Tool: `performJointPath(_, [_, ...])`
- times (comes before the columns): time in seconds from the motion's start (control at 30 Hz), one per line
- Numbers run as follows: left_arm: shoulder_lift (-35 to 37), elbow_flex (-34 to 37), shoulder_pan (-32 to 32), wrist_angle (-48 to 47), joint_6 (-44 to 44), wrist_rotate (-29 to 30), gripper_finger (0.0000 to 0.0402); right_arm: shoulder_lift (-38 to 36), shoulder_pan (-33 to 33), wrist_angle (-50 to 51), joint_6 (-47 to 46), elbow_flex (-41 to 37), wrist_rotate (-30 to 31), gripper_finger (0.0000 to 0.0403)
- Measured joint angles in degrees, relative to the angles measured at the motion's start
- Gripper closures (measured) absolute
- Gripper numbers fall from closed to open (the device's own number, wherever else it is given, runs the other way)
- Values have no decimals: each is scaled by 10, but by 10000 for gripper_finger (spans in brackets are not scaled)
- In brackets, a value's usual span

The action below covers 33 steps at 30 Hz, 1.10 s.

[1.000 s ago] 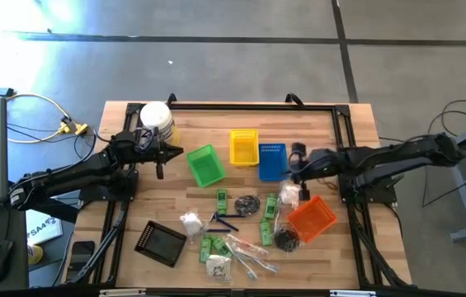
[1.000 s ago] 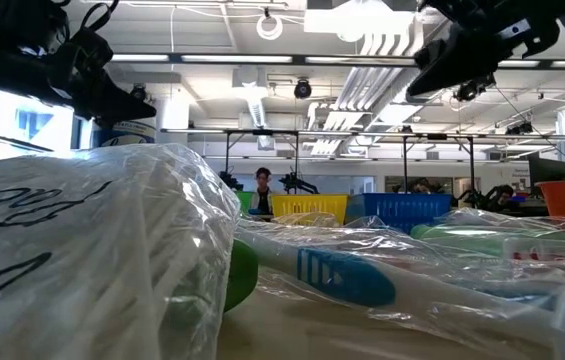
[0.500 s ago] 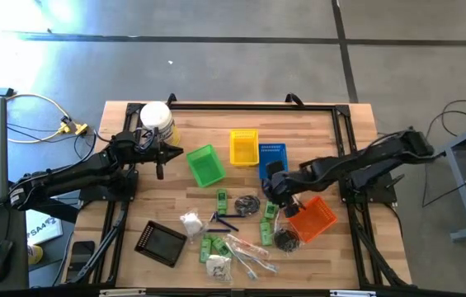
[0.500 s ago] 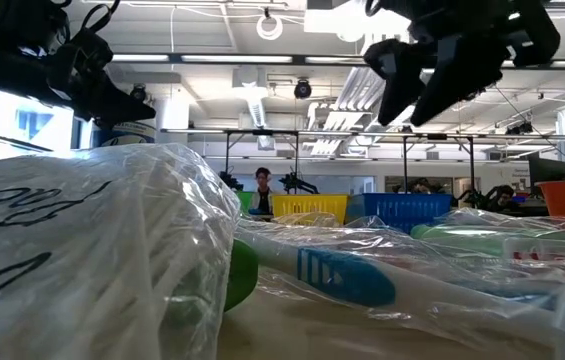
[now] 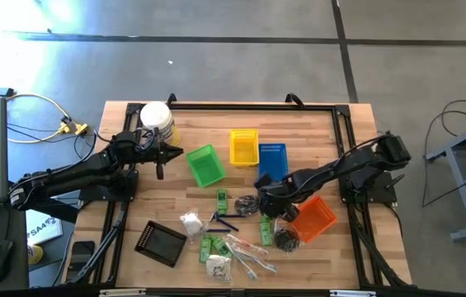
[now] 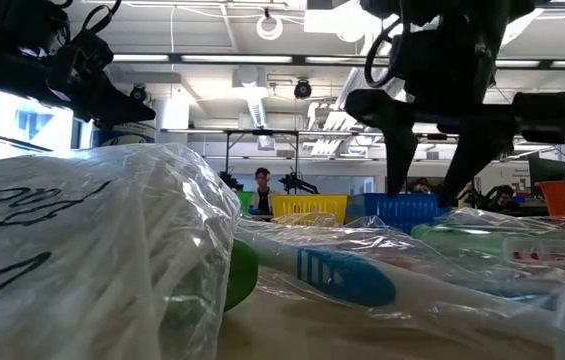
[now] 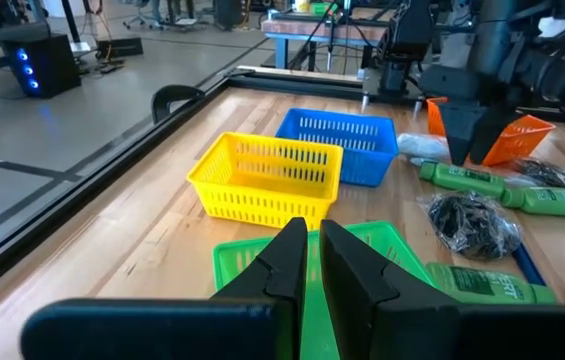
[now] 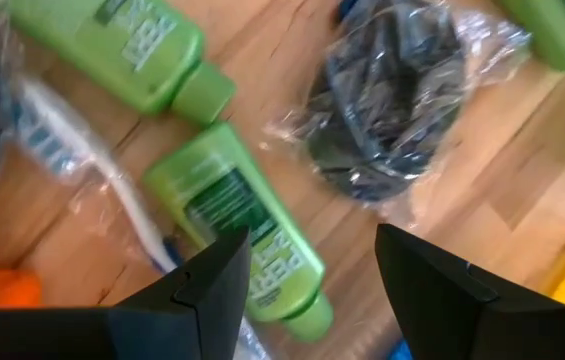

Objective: Pick & Place Travel size toiletries
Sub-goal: Put the green shampoo into the blue basket

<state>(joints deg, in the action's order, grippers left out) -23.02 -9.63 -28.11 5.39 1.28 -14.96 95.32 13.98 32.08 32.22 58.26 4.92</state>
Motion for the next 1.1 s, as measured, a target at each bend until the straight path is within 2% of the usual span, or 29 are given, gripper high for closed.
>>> performJointPath(0.17, [0, 0, 0, -10, 10, 0, 371, 3, -5, 39, 40, 1, -9, 196])
performJointPath(0.4, [0, 0, 0, -12, 15, 0, 371, 3, -1, 28, 100, 1, -6, 196])
performJointPath(0.63, [0, 0, 0, -22, 19, 0, 371, 43, -1, 28, 146, 1, -6, 196])
performJointPath(0.97, [0, 0, 0, -26, 19, 0, 371, 64, -1, -18, 174, 1, 0, 197])
performJointPath(1.1, [0, 0, 0, -26, 24, 0, 371, 64, -1, -22, 176, 1, -2, 210])
